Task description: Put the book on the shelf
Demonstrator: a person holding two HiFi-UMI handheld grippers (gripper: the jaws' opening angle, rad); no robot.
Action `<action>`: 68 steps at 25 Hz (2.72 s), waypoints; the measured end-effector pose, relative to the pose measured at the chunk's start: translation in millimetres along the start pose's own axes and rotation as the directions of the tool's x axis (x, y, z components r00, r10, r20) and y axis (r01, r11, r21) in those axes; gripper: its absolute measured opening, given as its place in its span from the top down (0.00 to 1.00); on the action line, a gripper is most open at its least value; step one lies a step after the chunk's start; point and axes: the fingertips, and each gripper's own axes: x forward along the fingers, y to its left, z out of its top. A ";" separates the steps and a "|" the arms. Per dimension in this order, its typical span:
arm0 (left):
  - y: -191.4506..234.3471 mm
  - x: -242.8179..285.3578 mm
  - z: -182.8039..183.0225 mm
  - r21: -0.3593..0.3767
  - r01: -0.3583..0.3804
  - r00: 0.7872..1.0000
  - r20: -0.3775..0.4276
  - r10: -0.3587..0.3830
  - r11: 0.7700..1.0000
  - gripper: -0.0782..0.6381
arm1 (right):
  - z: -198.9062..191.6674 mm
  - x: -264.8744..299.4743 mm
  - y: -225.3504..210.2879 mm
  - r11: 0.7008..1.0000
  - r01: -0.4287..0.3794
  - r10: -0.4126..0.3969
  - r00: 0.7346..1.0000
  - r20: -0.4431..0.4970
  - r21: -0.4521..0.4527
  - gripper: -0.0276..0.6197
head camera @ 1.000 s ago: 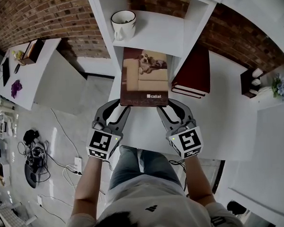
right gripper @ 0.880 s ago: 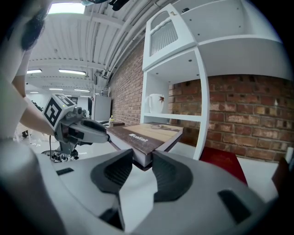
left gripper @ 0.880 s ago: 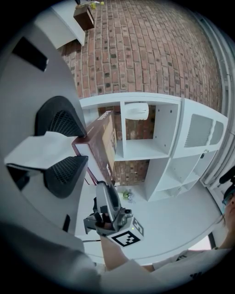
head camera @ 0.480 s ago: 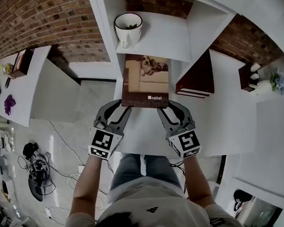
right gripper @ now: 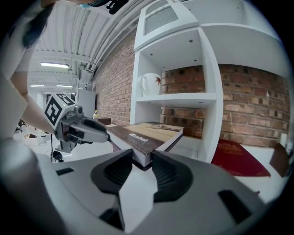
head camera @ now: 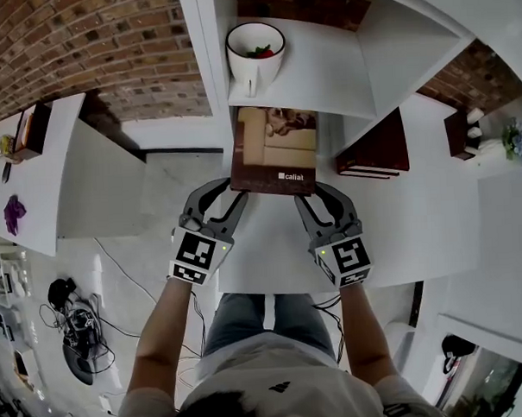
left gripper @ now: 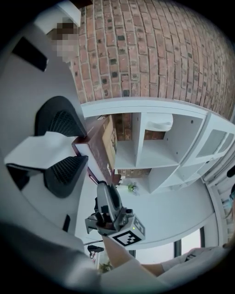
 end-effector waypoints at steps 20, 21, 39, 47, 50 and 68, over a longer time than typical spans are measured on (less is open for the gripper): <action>26.4 49.3 -43.8 -0.041 0.022 0.999 -0.042 -0.023 0.999 0.69 | -46.3 52.2 -22.4 0.999 -0.010 0.013 0.998 -0.065 0.044 0.74; 26.9 51.4 -46.0 -0.046 0.020 0.999 -0.048 -0.023 0.999 0.69 | -48.2 54.0 -23.4 0.999 -0.011 0.014 0.998 -0.069 0.044 0.74; 30.1 71.3 -77.0 -0.073 0.000 0.989 -0.146 -0.011 0.997 0.69 | -79.3 73.1 -28.7 0.998 -0.025 0.033 0.986 -0.165 0.050 0.74; 38.6 78.9 -80.6 -0.080 -0.012 0.983 -0.182 -0.003 0.997 0.69 | -81.7 85.0 -33.2 0.998 -0.016 0.027 0.982 -0.188 0.057 0.74; 41.9 83.4 -80.2 -0.079 -0.016 0.982 -0.191 0.001 0.997 0.69 | -81.3 89.1 -36.5 0.998 -0.007 0.018 0.980 -0.196 0.055 0.74; 60.8 103.9 -77.4 -0.108 -0.056 0.976 -0.215 0.031 0.993 0.72 | -80.1 112.3 -54.4 0.995 0.071 -0.051 0.969 -0.242 0.077 0.73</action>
